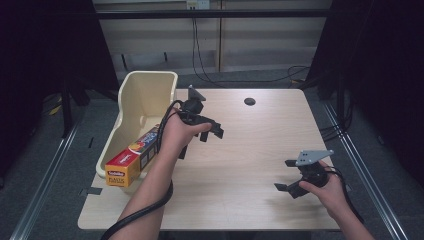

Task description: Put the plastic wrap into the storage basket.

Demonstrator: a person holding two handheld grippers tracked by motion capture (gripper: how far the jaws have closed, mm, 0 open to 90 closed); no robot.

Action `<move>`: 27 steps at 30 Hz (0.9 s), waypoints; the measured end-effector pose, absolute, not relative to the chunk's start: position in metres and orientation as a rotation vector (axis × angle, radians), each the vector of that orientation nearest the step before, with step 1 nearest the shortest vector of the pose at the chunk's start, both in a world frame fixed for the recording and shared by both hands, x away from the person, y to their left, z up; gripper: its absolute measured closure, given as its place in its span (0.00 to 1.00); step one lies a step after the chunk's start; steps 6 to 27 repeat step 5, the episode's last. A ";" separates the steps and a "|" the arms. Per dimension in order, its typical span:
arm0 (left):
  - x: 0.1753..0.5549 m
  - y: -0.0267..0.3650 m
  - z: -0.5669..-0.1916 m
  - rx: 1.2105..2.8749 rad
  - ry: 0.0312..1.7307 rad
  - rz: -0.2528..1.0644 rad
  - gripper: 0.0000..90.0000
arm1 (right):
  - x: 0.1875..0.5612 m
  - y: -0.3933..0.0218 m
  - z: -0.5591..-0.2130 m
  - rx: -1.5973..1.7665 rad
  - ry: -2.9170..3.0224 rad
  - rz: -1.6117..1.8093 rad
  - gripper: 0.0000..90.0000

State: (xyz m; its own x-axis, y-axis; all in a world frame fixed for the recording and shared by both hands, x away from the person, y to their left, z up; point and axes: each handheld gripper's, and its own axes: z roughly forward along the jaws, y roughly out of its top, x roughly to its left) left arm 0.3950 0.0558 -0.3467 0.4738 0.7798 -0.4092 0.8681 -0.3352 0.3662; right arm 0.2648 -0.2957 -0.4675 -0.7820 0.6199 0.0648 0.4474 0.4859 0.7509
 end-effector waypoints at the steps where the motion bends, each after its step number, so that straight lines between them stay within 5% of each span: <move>1: 0.394 0.055 -0.348 2.182 1.364 -0.221 0.12 | 0.265 -0.296 -0.467 0.924 2.515 1.174 0.05; 27: 0.393 0.053 -0.353 2.185 1.353 -0.206 0.12 | 0.265 -0.298 -0.468 0.927 2.510 1.172 0.05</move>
